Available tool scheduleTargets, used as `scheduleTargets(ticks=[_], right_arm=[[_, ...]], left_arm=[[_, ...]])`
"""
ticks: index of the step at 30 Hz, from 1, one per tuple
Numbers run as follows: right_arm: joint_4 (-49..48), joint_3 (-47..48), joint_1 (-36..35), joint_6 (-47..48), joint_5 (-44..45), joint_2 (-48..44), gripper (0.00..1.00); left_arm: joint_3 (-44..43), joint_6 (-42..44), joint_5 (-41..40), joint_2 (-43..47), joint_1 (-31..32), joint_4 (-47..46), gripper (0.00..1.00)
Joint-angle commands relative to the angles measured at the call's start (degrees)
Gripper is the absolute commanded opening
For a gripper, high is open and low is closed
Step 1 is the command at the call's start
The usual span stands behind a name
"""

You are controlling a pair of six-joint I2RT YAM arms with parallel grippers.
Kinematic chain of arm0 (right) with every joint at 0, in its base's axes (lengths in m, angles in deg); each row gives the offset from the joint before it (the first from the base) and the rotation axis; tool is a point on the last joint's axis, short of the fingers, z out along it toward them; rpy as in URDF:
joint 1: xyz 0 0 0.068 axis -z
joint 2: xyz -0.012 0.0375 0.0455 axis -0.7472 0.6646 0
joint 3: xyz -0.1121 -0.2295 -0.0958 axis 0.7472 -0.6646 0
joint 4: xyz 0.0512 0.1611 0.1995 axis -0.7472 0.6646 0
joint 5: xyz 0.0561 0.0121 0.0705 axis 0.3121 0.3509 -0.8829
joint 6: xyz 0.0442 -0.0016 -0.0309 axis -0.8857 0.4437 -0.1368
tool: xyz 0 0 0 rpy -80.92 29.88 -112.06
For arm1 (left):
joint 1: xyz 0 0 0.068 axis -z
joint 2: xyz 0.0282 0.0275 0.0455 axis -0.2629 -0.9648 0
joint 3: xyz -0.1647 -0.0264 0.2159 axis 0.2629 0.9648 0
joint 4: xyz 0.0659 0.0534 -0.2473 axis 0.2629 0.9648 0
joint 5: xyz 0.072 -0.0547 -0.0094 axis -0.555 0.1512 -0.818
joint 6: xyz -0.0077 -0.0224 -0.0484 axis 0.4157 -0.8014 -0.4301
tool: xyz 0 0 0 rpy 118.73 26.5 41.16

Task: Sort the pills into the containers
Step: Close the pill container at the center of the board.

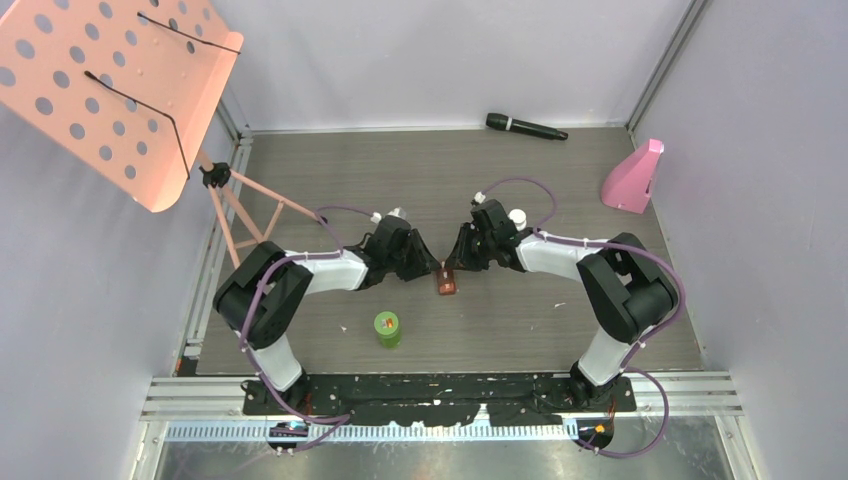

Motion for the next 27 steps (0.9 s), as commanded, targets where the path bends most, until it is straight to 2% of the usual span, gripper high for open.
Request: scheduleTargets(ticks=[1,4,10,18,25,27], right_arm=[[10.02,-3.82,-0.34,3.34,4.74,5.29,0.15],[9.79,-4.18,-0.34,3.36,4.49,5.63,0.13],[9.32,-4.79,-0.06,3.71,3.45,6.1,0.12],[8.53,-5.14,0.49,4.0,2.08,6.27,0.11],[8.46,-4.63,0.65,4.31,1.36,6.14,0.11],[9.08,-3.59,1.08,4.51,1.01,5.07,0.12]], left_arm=[[-1.14,-1.54,-2.14,-0.5,-0.21,-2.77,0.34],[-1.7,-2.08,-1.83,-1.33,-0.25,-3.14,0.29],[-1.41,-3.28,-2.21,-2.45,-0.2,-3.52,0.26],[1.08,-2.54,-1.7,-2.98,-0.21,-3.44,0.0],[0.92,-0.54,-1.32,-2.88,-0.2,-2.54,0.01],[-0.07,0.68,-1.48,-1.58,-0.25,-1.44,0.09]])
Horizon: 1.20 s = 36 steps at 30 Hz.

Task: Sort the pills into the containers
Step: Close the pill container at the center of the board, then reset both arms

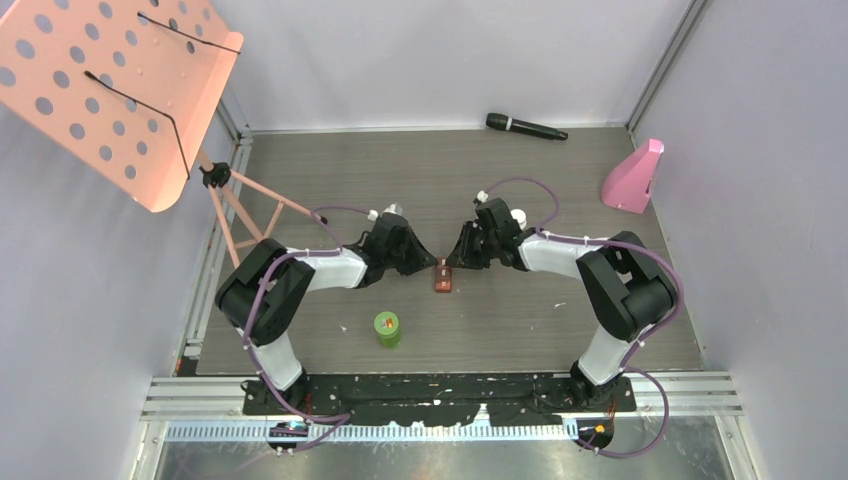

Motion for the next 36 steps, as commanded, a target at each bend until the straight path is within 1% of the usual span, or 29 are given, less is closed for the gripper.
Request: scheduleTargets(ticks=[1,3,4,10,11,12,14,17,18,20,22,23,24,25,26,27,28,29,30,31,32,33,36], right_arm=[[12.79,-2.03,-0.3,4.64,3.77,3.94,0.14],[14.55,0.39,0.2,5.38,3.84,2.37,0.18],[15.77,2.49,0.56,5.66,3.87,1.44,0.2],[21.68,14.23,2.03,9.48,3.47,-0.6,0.32],[23.24,16.79,2.34,9.96,3.46,-1.08,0.34],[23.84,18.12,2.47,10.84,3.74,-1.44,0.36],[25.46,21.19,2.95,11.98,4.17,-2.9,0.44],[27.86,23.88,4.31,13.24,5.45,-7.66,0.49],[28.39,24.08,4.55,13.95,6.86,-8.86,0.5],[29.96,24.22,5.86,15.2,10.19,-13.18,0.52],[31.33,23.49,7.45,16.26,15.17,-18.45,0.53],[31.59,22.51,8.64,16.88,18.84,-22.83,0.54],[31.66,21.99,9.13,17.26,20.95,-24.97,0.57],[31.68,20.92,9.98,18.09,25.32,-29.72,0.59],[31.71,20.54,10.33,18.57,27.57,-34.42,0.64],[31.8,19.86,10.83,19.94,32.12,-36.74,0.68],[31.81,19.66,11.02,20.81,34.18,-40.83,0.78],[32.15,19.53,11.31,22.5,38.08,-42.76,0.84],[32.69,19.89,11.45,23.19,40.15,-45.87,0.98],[33.78,20.2,11.5,24.23,43.54,-47.39,0.99],[34.34,20.76,11.59,24.8,45.3,-50.04,0.96],[35.51,21.08,11.62,25.52,48.88,-51.23,0.95],[36.06,21.87,11.64,27.17,55.29,-56.81,0.95]], left_arm=[[-1.04,3.64,-1.29,0.61,0.68,3.67,0.14],[-3.39,5.17,-1.93,2.5,0.59,6.07,0.27],[-4.68,6.49,-2.32,3.37,0.56,7.32,0.3],[-12.85,12.2,-5.13,8.81,-0.62,16.22,0.48],[-13.63,13.22,-6.04,10.09,-1.06,17.61,0.54],[-14.21,14.55,-7.44,11.41,-1.21,19.07,0.58],[-15.07,17.32,-9.7,14.86,-1.51,22.51,0.7],[-15.83,23.92,-12.56,21.15,-1.7,28.31,0.89],[-15.82,25.84,-13.95,23.67,-1.68,30.17,0.92],[-16.02,27.9,-17.61,29.47,-1.64,35.51,0.95],[-16.39,29.71,-21.44,34.52,-1.67,41.03,0.96],[-16.38,30.94,-22.77,37.23,-1.68,43.38,0.96],[-16.32,32.32,-24.02,39.8,-1.62,45.42,0.96],[-16.14,33.25,-25.27,42.35,-1.59,47.14,0.96],[-15.92,33.76,-27.53,44.94,-1.58,49.39,0.96],[-15.78,34.37,-28.93,47.33,-1.6,51.1,0.96],[-15.77,34.79,-30.31,49.71,-1.57,52.51,0.97],[-16.01,35.03,-31.79,51.79,-1.53,54.15,0.99],[-16.43,35.18,-33.14,53.57,-1.58,55.94,0.99],[-17.22,35.53,-33.99,55.39,-1.54,57.28,0.99],[-17.91,36.11,-34.33,57.11,-1.58,57.93,0.99],[-18.54,37.06,-34.54,58.67,-1.49,58.12,0.99],[-20.32,39.35,-34.48,62.36,-1.52,57.91,0.99]])
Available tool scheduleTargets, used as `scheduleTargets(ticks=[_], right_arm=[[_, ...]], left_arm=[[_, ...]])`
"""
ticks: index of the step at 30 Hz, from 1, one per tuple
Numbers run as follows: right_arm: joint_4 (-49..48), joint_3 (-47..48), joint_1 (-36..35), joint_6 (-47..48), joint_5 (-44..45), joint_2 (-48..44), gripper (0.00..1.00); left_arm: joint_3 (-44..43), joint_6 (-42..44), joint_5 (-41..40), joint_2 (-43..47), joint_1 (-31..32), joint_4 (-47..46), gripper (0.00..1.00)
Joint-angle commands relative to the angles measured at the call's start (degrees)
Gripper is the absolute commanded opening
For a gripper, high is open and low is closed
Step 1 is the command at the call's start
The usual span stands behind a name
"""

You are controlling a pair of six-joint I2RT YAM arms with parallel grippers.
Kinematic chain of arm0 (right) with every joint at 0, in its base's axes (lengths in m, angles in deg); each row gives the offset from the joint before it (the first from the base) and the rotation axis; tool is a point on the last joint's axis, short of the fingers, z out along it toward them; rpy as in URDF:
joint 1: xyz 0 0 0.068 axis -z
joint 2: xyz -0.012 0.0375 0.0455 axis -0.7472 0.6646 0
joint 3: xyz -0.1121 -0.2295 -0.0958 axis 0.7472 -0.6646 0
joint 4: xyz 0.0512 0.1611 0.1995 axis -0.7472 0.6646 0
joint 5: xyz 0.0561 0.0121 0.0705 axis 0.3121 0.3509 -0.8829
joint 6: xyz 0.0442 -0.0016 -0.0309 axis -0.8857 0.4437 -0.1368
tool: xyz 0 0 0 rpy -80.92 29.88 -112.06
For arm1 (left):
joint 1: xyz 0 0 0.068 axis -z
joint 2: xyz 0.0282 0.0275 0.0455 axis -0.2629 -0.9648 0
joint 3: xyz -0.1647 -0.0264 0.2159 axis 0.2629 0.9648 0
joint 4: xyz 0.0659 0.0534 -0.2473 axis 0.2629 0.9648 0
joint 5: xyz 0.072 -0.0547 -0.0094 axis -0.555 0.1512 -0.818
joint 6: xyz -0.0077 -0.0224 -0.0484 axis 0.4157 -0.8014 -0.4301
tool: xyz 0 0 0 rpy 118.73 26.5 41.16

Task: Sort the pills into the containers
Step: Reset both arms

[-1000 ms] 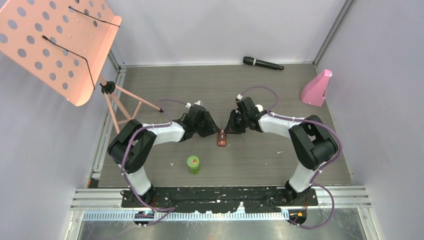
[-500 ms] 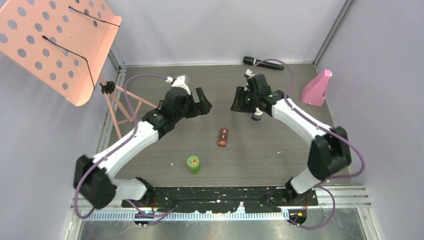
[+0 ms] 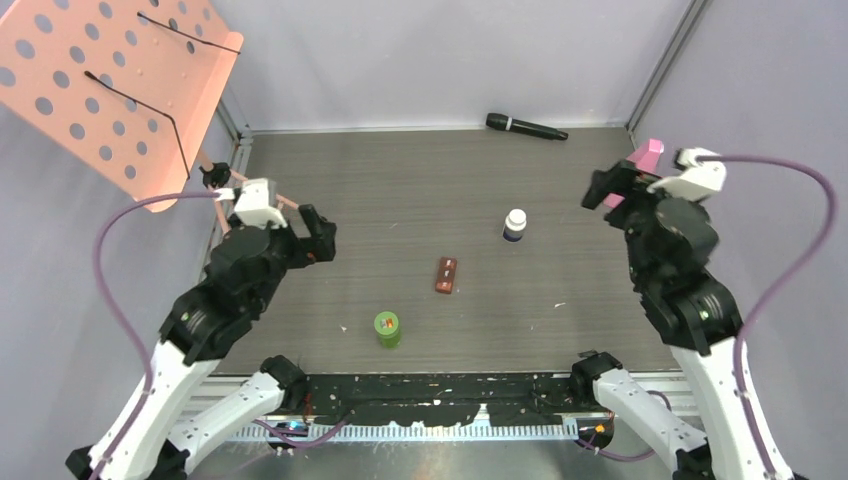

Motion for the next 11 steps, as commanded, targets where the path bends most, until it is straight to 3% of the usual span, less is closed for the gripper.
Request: scheduleTargets(ticks=[1,11], right_arm=[[2.81,1.33,0.13,4.53,16.33,-4.16,0.95],[1.96,2.08,0.1,5.38,20.3,-10.64,0.95]], left_arm=[[-4.3,5.07,-3.71,4.28,0.05,3.06,0.99],[-5.12,7.11,-3.64,6.47,0.21,3.49,0.99]])
